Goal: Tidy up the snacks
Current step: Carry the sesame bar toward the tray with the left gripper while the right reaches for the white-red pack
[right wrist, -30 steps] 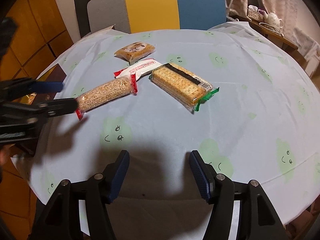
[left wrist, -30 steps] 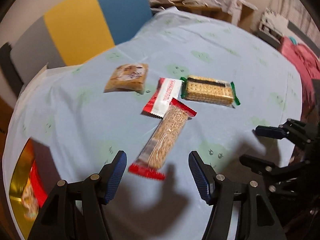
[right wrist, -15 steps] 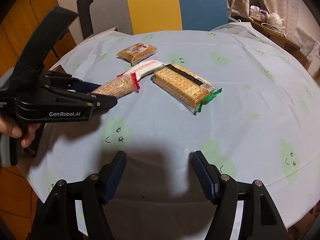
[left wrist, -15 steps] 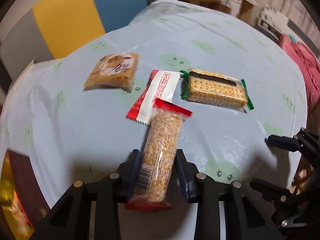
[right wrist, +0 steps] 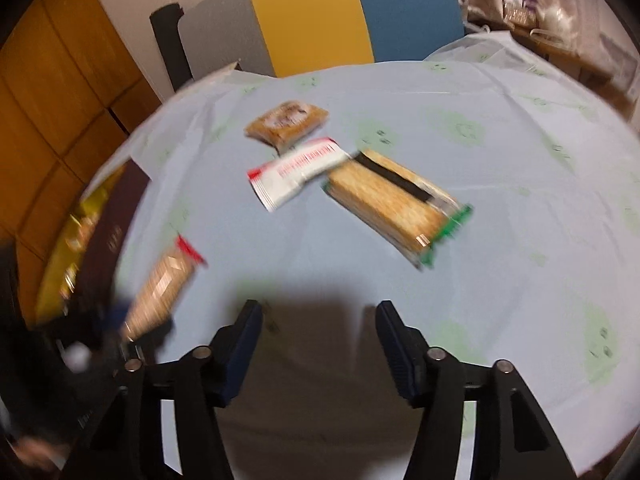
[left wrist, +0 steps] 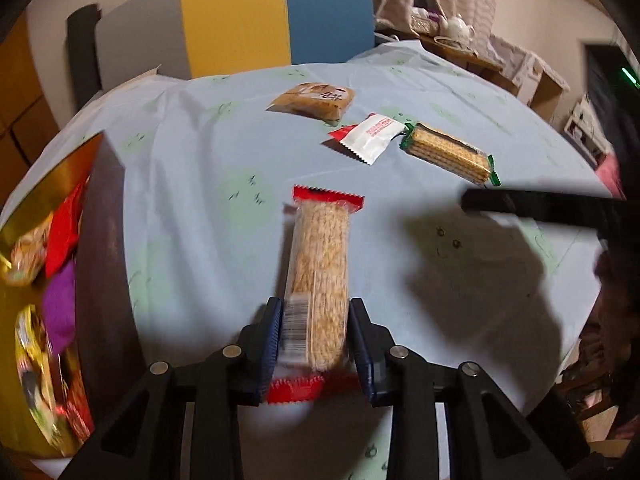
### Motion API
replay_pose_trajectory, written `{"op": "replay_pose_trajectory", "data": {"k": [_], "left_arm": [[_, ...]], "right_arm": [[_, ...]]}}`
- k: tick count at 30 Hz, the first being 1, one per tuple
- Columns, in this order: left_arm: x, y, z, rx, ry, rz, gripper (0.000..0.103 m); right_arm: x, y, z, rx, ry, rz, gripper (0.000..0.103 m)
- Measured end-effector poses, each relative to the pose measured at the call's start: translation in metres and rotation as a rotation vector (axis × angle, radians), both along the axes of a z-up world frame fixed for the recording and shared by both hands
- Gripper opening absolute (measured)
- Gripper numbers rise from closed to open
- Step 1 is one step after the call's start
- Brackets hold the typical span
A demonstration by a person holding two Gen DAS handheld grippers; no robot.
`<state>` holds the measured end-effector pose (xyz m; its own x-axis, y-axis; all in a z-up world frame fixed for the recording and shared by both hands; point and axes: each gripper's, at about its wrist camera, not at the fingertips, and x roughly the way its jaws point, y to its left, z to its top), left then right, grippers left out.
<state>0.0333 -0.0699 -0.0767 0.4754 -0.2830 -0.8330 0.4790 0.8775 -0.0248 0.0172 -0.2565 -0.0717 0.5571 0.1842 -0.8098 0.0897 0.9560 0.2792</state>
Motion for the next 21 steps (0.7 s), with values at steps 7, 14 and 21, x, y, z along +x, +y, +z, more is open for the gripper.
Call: {"op": "replay_pose_trajectory", "data": {"k": [7, 14, 21], "left_arm": [[0.003, 0.000, -0.003, -0.044, -0.008, 0.013, 0.033], [0.002, 0.003, -0.003, -0.073, -0.006, 0.020, 0.033], [0.001, 0.005, -0.003, -0.091, -0.004, 0.026, 0.033]], "right_arm": [[0.069, 0.010, 0.007, 0.109, 0.035, -0.018, 0.054], [0.124, 0.003, -0.008, 0.177, 0.129, -0.169, 0.067], [0.160, 0.014, -0.013, 0.001, 0.176, -0.195, 0.056]]}}
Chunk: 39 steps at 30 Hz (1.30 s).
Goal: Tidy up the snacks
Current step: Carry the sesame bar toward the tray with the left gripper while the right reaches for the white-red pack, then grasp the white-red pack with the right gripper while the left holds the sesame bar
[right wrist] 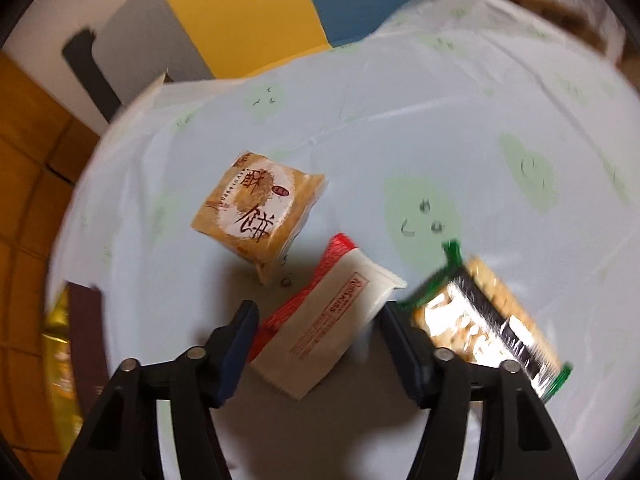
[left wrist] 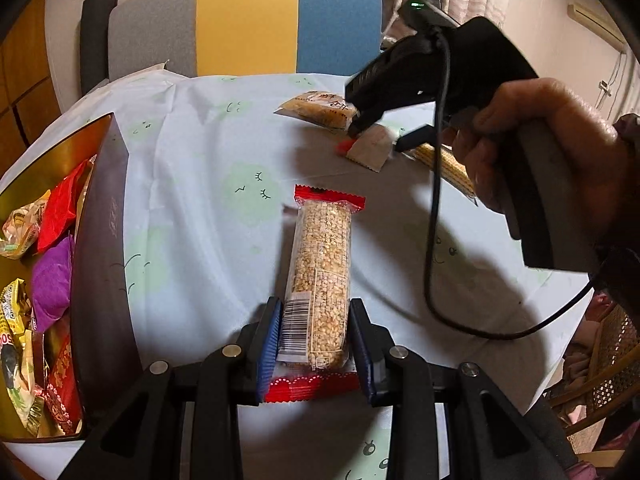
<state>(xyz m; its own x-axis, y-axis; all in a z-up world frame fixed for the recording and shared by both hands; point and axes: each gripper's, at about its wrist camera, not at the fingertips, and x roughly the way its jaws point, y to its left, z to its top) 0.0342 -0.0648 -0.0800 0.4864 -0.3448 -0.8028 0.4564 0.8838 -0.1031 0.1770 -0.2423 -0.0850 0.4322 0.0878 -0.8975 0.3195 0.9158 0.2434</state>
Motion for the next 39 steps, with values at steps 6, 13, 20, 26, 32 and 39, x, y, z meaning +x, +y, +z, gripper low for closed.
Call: {"op": "replay_pose_trajectory", "data": {"k": [6, 13, 20, 26, 32, 39], "left_arm": [[0.000, -0.001, -0.001, -0.001, -0.002, 0.002, 0.033], [0.001, -0.001, -0.001, 0.000, 0.005, 0.008, 0.033], [0.002, -0.004, 0.000, 0.011, 0.009, 0.017, 0.033], [0.003, -0.006, -0.001, 0.018, 0.012, 0.029, 0.033], [0.005, -0.005, -0.001, 0.015, 0.024, 0.028, 0.033], [0.020, -0.005, 0.004, 0.000, 0.099, 0.007, 0.039]], "right_arm": [[0.001, 0.024, 0.001, -0.065, -0.020, 0.166, 0.036], [-0.052, 0.036, 0.002, -0.013, -0.014, 0.418, 0.034], [-0.104, 0.019, 0.002, -0.063, -0.006, 0.420, 0.065], [-0.118, 0.010, 0.010, -0.105, -0.038, 0.319, 0.070], [-0.123, 0.034, 0.002, -0.202, -0.028, 0.336, 0.046], [-0.135, 0.032, -0.002, -0.203, -0.062, 0.368, 0.043]]}}
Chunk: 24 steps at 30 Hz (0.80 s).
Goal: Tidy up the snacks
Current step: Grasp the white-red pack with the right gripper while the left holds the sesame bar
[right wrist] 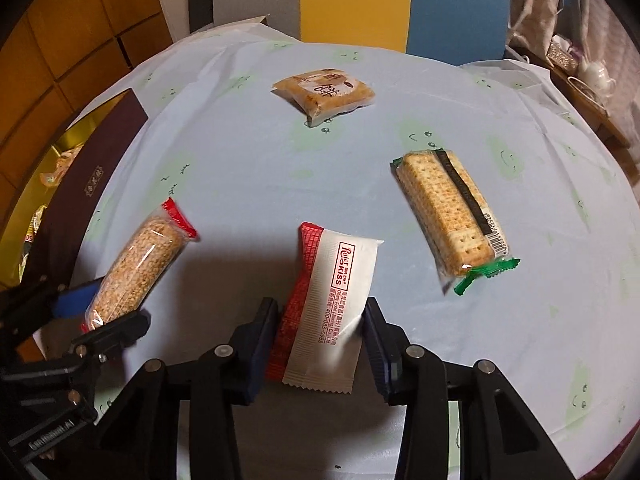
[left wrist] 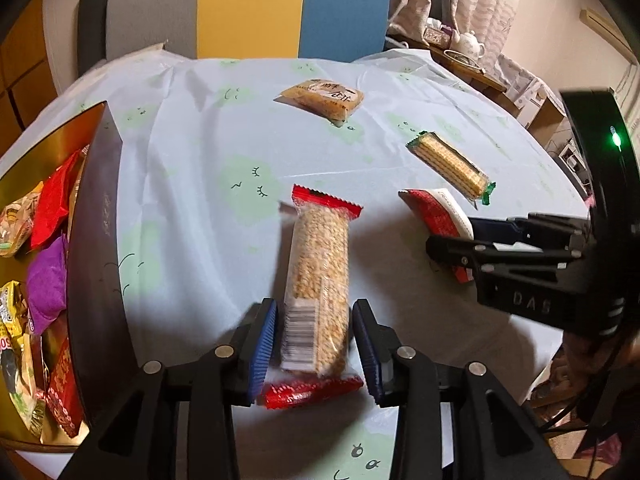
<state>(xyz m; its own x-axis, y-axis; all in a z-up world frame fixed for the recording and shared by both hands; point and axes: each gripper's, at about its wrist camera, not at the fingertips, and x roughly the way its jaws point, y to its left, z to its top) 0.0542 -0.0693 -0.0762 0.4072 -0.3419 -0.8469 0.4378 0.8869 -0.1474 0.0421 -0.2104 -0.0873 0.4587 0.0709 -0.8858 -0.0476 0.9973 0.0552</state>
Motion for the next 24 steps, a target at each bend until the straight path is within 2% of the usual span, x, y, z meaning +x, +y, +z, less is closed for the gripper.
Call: {"op": "replay_pose_trajectory", "data": {"k": [7, 8, 9, 11, 14, 24], "left_arm": [[0.011, -0.009, 0.000, 0.060, 0.001, -0.035, 0.039], [0.011, -0.010, 0.000, 0.069, -0.004, -0.039, 0.038], [0.011, -0.011, 0.000, 0.080, -0.011, -0.039, 0.031], [0.009, -0.011, 0.001, 0.103, -0.033, -0.028, 0.030], [0.007, -0.006, 0.004, 0.093, -0.035, 0.004, 0.030], [-0.014, 0.007, 0.040, 0.048, -0.136, 0.045, 0.030]], "right_arm": [[-0.003, -0.001, 0.000, 0.020, -0.012, -0.005, 0.044], [-0.004, -0.001, 0.001, 0.022, -0.014, -0.006, 0.044], [-0.004, -0.001, 0.001, 0.022, -0.016, -0.006, 0.044], [-0.005, -0.001, 0.001, 0.022, -0.018, -0.007, 0.044], [-0.006, -0.001, 0.002, 0.025, -0.023, -0.008, 0.044], [-0.007, 0.002, 0.002, 0.013, -0.038, -0.008, 0.044]]}}
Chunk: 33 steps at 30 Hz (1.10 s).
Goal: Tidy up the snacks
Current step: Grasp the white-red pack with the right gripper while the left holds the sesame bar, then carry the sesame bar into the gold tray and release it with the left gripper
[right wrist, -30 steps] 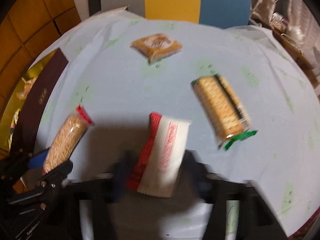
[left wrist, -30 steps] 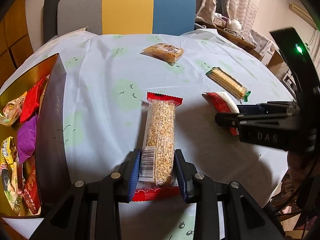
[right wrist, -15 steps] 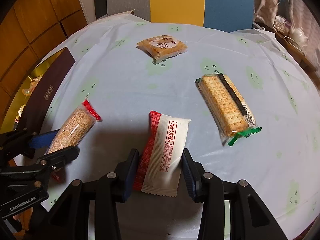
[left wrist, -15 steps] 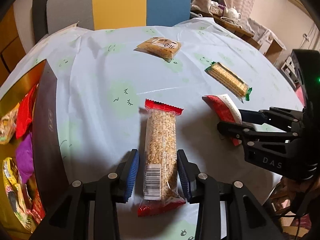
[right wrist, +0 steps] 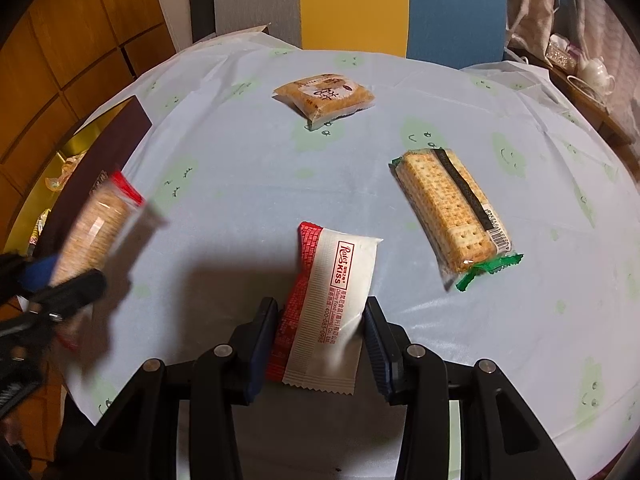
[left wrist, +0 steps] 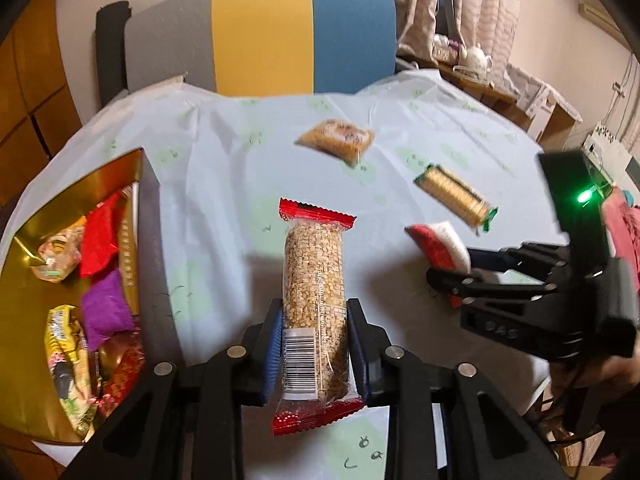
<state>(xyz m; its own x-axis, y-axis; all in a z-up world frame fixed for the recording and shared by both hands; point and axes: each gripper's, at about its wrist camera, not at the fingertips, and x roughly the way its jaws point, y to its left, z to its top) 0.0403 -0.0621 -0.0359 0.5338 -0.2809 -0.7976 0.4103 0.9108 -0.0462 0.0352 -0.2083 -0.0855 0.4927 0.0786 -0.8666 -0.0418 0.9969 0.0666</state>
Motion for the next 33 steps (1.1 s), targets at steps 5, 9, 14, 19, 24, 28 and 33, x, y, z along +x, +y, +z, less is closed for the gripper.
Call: {"op": "replay_pose_trajectory", "data": {"k": [5, 9, 14, 19, 24, 28, 33], "left_arm": [[-0.008, 0.009, 0.016, -0.031, -0.023, 0.018, 0.030], [-0.011, 0.016, 0.022, -0.046, -0.027, 0.030, 0.030], [-0.014, 0.023, 0.028, -0.057, -0.028, 0.044, 0.030], [-0.016, 0.033, 0.031, -0.052, -0.034, 0.072, 0.030], [-0.015, 0.043, 0.033, -0.044, -0.038, 0.099, 0.030], [-0.015, 0.050, 0.035, -0.044, -0.043, 0.113, 0.030], [-0.013, 0.063, 0.037, -0.035, -0.050, 0.146, 0.030]], "right_arm": [[-0.002, 0.001, 0.000, -0.008, -0.016, 0.002, 0.044], [-0.002, 0.001, 0.001, -0.013, -0.021, 0.002, 0.044], [-0.003, 0.001, 0.001, -0.012, -0.028, -0.002, 0.044], [-0.003, 0.001, 0.001, -0.007, -0.031, -0.004, 0.044], [-0.004, 0.000, 0.001, -0.005, -0.034, -0.005, 0.044], [-0.004, 0.000, 0.001, -0.004, -0.035, -0.006, 0.044], [-0.004, 0.000, 0.001, -0.003, -0.036, -0.007, 0.044]]}}
